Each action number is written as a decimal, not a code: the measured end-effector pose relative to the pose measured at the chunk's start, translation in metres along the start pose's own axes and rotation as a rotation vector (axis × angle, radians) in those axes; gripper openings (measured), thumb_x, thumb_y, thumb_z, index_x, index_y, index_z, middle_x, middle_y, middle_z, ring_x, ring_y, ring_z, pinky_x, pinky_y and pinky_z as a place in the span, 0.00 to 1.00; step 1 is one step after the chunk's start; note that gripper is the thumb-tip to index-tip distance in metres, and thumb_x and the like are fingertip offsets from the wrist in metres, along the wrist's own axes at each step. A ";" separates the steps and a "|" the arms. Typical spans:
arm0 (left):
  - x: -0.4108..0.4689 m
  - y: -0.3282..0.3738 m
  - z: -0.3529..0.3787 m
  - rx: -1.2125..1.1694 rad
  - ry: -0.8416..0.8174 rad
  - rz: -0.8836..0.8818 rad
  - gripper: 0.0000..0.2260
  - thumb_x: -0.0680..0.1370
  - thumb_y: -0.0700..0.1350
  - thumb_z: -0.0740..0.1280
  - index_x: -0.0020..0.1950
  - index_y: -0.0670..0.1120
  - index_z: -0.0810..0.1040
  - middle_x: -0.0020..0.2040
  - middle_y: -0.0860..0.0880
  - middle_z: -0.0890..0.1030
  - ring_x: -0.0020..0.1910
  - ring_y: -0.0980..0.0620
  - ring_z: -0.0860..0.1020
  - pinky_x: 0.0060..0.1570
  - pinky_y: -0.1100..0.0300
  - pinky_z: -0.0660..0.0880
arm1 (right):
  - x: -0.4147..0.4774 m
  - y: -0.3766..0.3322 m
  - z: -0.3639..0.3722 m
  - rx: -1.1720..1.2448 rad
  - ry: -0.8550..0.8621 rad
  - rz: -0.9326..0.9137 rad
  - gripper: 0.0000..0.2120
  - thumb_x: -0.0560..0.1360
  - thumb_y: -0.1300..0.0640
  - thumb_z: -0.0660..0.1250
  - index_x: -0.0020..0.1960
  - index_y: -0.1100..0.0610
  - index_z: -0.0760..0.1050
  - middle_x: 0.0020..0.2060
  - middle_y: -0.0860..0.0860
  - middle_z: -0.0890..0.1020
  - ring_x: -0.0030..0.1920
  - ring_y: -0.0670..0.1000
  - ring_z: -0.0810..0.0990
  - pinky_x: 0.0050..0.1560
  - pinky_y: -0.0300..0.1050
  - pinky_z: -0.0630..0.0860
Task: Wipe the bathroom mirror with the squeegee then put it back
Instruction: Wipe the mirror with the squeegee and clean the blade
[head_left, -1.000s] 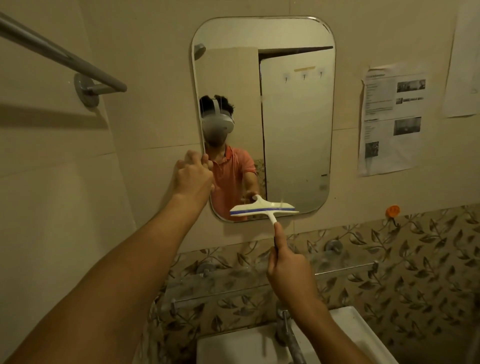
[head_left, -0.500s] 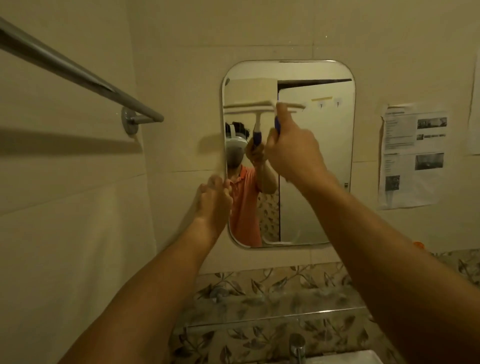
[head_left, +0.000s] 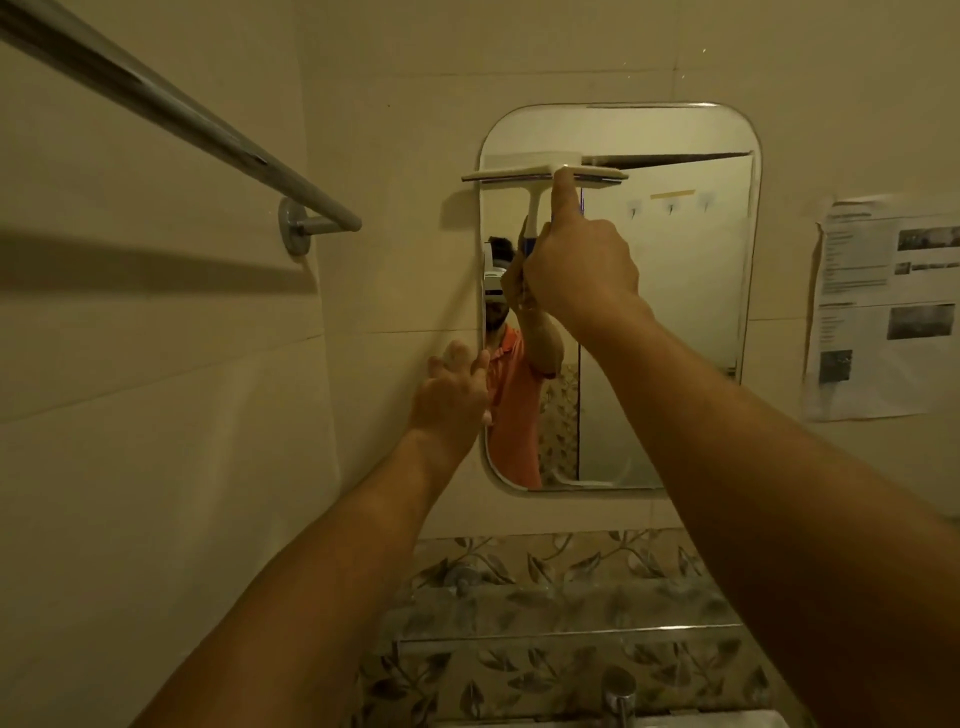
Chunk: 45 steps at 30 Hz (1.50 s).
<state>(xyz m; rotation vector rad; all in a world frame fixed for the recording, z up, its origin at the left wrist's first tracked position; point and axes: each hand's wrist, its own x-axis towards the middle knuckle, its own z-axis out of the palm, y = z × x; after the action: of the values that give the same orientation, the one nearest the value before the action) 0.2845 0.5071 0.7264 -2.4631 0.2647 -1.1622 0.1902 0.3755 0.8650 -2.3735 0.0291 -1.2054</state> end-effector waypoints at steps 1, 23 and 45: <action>0.002 -0.001 0.005 -0.001 -0.006 0.013 0.39 0.78 0.64 0.65 0.81 0.46 0.56 0.72 0.39 0.65 0.61 0.43 0.74 0.49 0.55 0.78 | -0.007 0.002 0.004 0.006 0.001 0.005 0.37 0.83 0.59 0.57 0.83 0.45 0.40 0.39 0.54 0.76 0.35 0.49 0.75 0.32 0.46 0.71; 0.050 -0.051 -0.067 -0.348 0.053 -0.161 0.33 0.80 0.62 0.64 0.82 0.58 0.54 0.77 0.41 0.58 0.66 0.38 0.73 0.56 0.46 0.76 | -0.171 0.067 0.073 -0.028 -0.242 0.150 0.45 0.80 0.63 0.59 0.80 0.40 0.30 0.39 0.57 0.78 0.37 0.57 0.78 0.39 0.56 0.82; 0.053 -0.013 -0.058 -0.110 -0.043 -0.186 0.45 0.75 0.63 0.71 0.83 0.50 0.51 0.79 0.33 0.49 0.67 0.32 0.73 0.62 0.48 0.75 | -0.249 0.093 0.109 -0.125 -0.345 0.229 0.41 0.83 0.60 0.57 0.81 0.45 0.29 0.34 0.50 0.73 0.29 0.48 0.69 0.29 0.43 0.65</action>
<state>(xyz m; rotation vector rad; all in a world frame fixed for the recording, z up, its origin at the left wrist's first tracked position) 0.2735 0.4852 0.8024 -2.6522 0.0904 -1.1951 0.1390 0.3940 0.5828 -2.5717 0.2624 -0.6989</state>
